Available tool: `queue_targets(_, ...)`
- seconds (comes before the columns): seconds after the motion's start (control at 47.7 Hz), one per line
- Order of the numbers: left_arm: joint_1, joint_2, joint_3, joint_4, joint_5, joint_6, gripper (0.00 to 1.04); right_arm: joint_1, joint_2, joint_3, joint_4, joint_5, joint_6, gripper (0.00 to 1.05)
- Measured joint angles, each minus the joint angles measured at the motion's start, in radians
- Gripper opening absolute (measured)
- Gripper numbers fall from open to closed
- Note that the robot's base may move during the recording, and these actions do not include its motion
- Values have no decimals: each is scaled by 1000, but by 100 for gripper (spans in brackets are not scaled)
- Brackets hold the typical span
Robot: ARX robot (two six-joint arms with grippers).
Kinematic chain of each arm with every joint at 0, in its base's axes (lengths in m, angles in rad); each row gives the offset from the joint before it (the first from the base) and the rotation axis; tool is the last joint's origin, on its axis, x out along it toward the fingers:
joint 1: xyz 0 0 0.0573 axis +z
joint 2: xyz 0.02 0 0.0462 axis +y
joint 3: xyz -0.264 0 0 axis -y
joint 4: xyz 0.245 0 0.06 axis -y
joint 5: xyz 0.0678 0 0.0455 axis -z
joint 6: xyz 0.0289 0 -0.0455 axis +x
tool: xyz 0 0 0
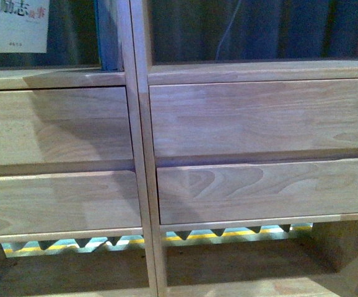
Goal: Organize books on shelf
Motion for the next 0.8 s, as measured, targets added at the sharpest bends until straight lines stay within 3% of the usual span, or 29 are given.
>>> queue_targets(0.126, -21, 155, 184, -23, -3, 43, 6, -53, -47, -32, 19, -33, 26, 98)
queue_targets(0.378, -39, 320, 456, -118, -58, 71, 6, -65, -106, -58, 6, -74, 26, 98)
queue_targets(0.671, -71, 400, 478, -114, -54, 108, 7, -44, -124, -61, -10, -64, 25, 98)
queue_targets(0.797, -79, 400, 478, -112, -51, 127, 36, -31, -126, -72, -11, -57, 25, 98)
